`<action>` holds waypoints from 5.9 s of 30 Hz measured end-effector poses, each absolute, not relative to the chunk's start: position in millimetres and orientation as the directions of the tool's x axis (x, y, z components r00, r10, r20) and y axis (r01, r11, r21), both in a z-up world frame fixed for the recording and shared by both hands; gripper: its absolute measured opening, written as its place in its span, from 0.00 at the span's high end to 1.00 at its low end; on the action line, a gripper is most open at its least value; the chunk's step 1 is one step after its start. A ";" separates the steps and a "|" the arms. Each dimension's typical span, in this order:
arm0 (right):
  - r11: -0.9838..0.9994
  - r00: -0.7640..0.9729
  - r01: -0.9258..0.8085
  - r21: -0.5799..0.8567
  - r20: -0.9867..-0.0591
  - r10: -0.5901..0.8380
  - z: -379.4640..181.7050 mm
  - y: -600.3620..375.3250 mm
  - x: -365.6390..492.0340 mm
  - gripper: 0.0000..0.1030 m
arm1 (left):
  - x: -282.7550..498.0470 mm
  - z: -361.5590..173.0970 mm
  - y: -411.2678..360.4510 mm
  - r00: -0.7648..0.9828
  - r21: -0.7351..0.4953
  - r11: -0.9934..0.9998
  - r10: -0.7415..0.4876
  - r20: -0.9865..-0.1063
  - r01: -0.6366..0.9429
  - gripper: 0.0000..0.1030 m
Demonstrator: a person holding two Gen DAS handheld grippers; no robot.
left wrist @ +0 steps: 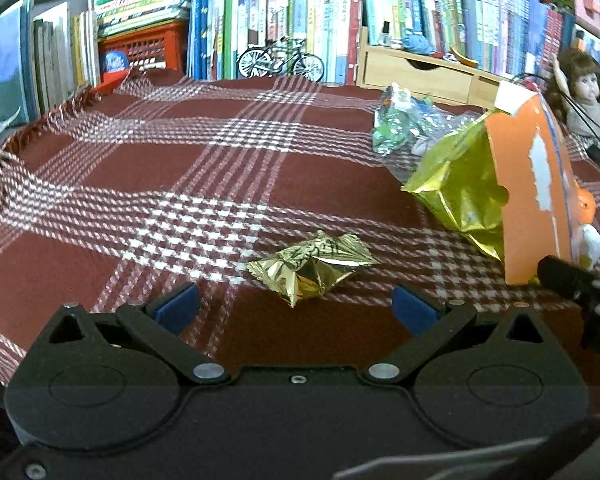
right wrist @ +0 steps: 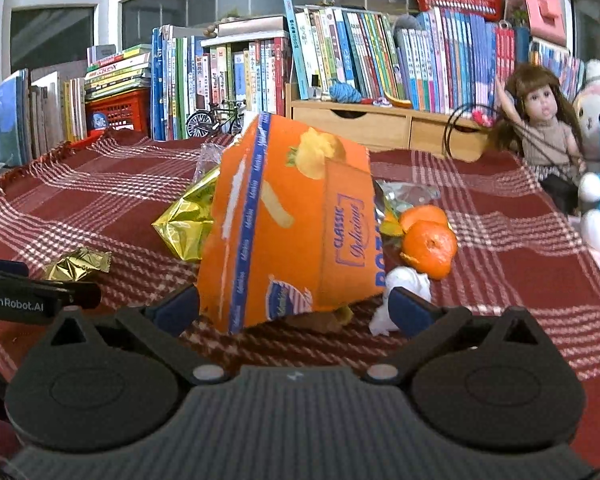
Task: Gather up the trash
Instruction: 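Grasp the gold foil wrapper with the left tool while the right tool grasps the orange snack box, then lift the wrapper and snack box and carry both past the table edge, then open the left tool over the bin while the right tool drops the snack box, then move both open tools back over the remaining table items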
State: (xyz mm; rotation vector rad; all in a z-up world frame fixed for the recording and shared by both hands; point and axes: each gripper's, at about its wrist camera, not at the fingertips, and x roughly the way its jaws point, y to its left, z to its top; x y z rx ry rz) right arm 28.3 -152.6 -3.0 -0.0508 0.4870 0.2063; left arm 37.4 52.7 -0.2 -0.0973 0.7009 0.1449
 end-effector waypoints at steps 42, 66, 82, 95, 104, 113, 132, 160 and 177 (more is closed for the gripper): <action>0.995 0.944 -0.054 -0.080 -0.328 0.025 15.1 -155.5 32.5 0.61 | 25.4 13.6 68.6 0.850 -0.134 0.983 0.035 -0.526 -0.124 0.68; 0.997 0.916 -0.071 0.018 -0.394 0.072 29.2 -184.1 76.6 0.97 | 31.9 30.8 67.8 0.856 -0.206 0.975 -0.036 -0.515 -0.083 0.76; 0.996 0.991 -0.083 -0.028 -0.106 0.080 91.2 -183.1 14.9 0.97 | 0.9 65.2 61.4 0.900 -0.221 0.975 -0.078 -0.429 -0.021 0.77; 0.981 0.979 -0.189 0.052 -0.068 0.193 114.4 -192.5 -33.5 0.97 | -46.2 71.9 60.4 0.894 -0.227 0.973 -0.132 -0.428 0.035 0.77; 0.972 0.974 -0.220 0.086 -0.040 0.224 124.4 -200.7 -63.3 0.97 | -75.4 64.8 52.7 0.868 -0.240 0.967 -0.190 -0.460 0.084 0.77; 0.920 0.900 -0.364 0.145 -0.201 0.387 79.6 -193.9 -97.3 0.97 | -107.3 40.2 45.2 0.789 -0.234 0.961 -0.258 -0.557 0.148 0.77; 0.887 0.665 -0.425 0.179 -0.603 0.440 -71.1 -166.4 -104.6 0.96 | -106.9 -108.5 28.8 0.496 -0.203 0.976 -0.212 -0.842 0.072 0.76; 0.900 0.486 -0.385 0.205 -0.784 0.386 -149.1 -155.1 -88.6 0.56 | -94.0 -170.5 30.3 0.371 -0.128 0.991 -0.132 -0.919 0.036 0.18; 0.894 0.576 -0.408 0.185 -0.708 0.409 -106.4 -166.5 -90.3 0.36 | -103.0 -102.3 37.8 0.518 -0.141 0.988 -0.153 -0.841 0.063 0.09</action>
